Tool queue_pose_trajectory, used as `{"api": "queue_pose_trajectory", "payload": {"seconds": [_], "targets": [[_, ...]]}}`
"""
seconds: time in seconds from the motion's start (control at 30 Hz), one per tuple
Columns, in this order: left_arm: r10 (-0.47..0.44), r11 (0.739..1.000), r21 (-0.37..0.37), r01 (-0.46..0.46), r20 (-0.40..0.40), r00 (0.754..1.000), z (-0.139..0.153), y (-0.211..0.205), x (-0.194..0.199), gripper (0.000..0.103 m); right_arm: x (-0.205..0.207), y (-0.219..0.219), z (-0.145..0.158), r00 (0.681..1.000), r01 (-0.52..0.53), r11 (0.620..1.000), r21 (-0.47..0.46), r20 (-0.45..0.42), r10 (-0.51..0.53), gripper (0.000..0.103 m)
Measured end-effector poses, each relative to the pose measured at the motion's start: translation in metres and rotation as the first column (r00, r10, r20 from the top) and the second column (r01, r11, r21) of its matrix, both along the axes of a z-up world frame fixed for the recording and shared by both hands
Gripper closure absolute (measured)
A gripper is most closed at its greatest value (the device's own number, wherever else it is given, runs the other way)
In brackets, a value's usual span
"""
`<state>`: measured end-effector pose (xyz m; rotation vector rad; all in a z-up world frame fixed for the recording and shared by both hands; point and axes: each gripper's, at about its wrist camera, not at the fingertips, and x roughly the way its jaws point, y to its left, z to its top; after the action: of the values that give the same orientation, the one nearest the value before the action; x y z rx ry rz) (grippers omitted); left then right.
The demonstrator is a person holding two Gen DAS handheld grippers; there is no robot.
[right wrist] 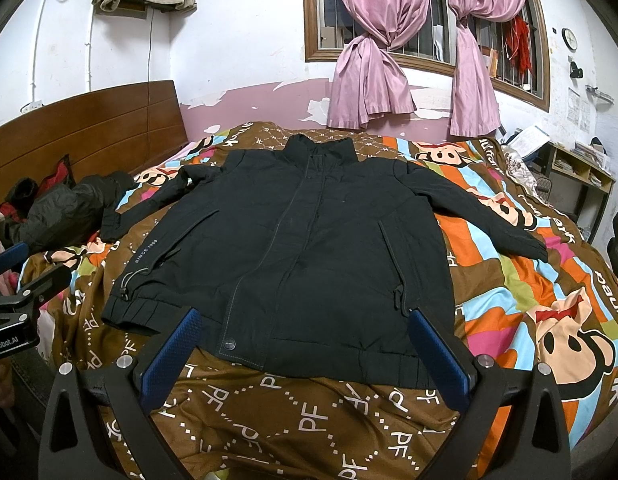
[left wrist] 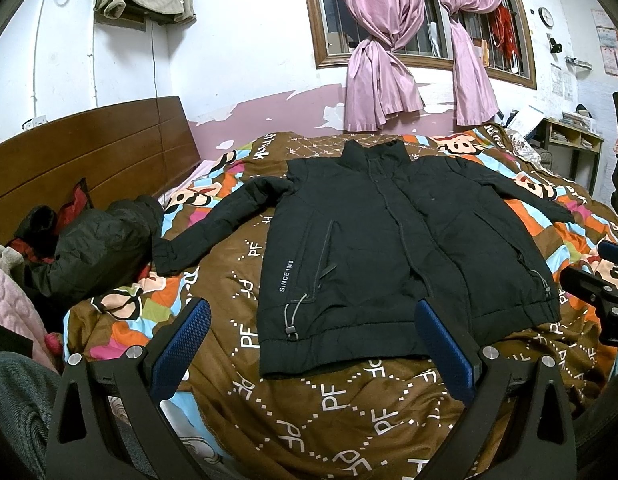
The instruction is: Fold large clothes
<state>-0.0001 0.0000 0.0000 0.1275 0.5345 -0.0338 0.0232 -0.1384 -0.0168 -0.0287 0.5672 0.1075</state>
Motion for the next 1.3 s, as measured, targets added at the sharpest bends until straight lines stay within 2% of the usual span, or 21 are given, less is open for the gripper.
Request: {"api": "queue_pose_trajectory", "payload": {"seconds": [0.8,1.03,1.3], "targets": [[0.016,1.0,-0.004,-0.016,-0.015,1.0,-0.001,0.002,0.002,0.003,0.001,-0.002,-0.002,1.0,0.01,1.0,-0.001,-0.004,-0.01,0.0],[0.03,1.0,0.01,-0.029,-0.083,0.996,-0.002,0.004,0.018,0.003,0.006,-0.004,0.006,0.997,0.064,0.998,-0.013,-0.03,-0.064,0.0],[0.028,0.999,0.018,-0.027,-0.09,0.996,0.011,0.0,0.031,0.003,0.011,-0.017,0.019,0.988,0.154,0.986,-0.058,-0.023,-0.156,0.0]]}}
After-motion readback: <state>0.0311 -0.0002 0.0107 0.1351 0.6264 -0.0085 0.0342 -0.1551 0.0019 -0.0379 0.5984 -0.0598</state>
